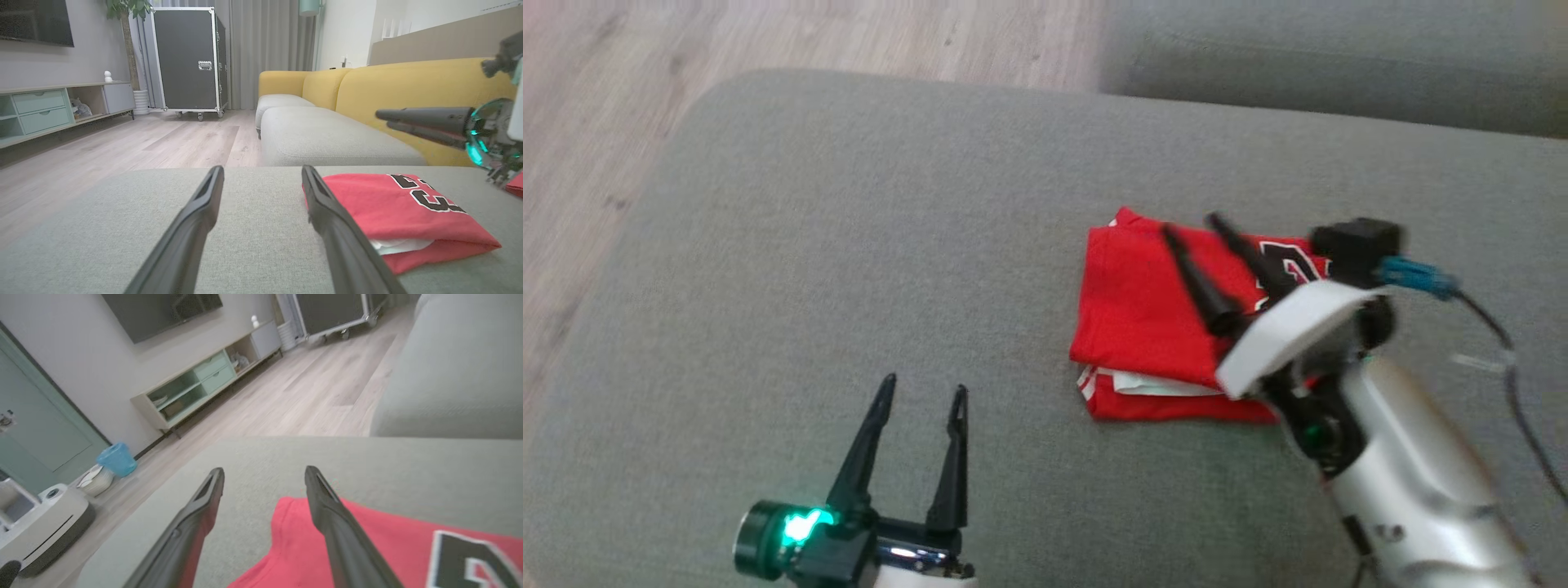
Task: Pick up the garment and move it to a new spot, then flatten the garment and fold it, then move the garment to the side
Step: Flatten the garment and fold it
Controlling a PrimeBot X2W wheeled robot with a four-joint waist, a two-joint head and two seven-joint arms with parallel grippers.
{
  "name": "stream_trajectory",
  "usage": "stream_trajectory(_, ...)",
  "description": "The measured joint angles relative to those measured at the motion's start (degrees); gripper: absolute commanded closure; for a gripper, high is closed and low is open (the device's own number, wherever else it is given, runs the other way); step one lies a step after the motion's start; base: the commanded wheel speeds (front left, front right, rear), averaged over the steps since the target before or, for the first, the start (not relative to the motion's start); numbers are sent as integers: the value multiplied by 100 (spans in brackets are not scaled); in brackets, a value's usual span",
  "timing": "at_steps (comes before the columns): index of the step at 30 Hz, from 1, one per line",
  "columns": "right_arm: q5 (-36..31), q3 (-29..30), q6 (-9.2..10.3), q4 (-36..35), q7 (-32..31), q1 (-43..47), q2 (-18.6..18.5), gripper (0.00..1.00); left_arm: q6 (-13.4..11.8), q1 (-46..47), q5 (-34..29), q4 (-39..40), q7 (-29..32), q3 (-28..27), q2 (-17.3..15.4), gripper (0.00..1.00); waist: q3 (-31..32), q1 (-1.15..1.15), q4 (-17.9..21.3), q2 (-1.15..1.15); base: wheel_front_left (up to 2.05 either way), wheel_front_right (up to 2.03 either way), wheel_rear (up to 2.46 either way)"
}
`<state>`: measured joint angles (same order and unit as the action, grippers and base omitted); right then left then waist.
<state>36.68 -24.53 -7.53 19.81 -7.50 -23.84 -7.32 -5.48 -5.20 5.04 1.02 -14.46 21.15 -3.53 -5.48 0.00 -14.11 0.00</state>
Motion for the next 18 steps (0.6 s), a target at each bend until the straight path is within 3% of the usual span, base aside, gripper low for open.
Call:
stream_trajectory(8, -223, 550, 0, -413, 929, 894, -622, 0, 0, -314, 63, -69, 0, -343, 4, 0, 382, 0, 324, 0, 0, 0, 0)
stream_trajectory(14, -353, 827, 0, -571, 1849, 1762, -911, 0, 0, -534, 155, -104, 0, -564, 4, 0, 621, 0, 599, 0, 0, 0, 0)
stream_trajectory(18, -739, 905, 0, -589, 2146, 2222, -972, 0, 0, -619, 219, -137, 0, -679, 4, 0, 740, -1, 743, 0, 0, 0, 0)
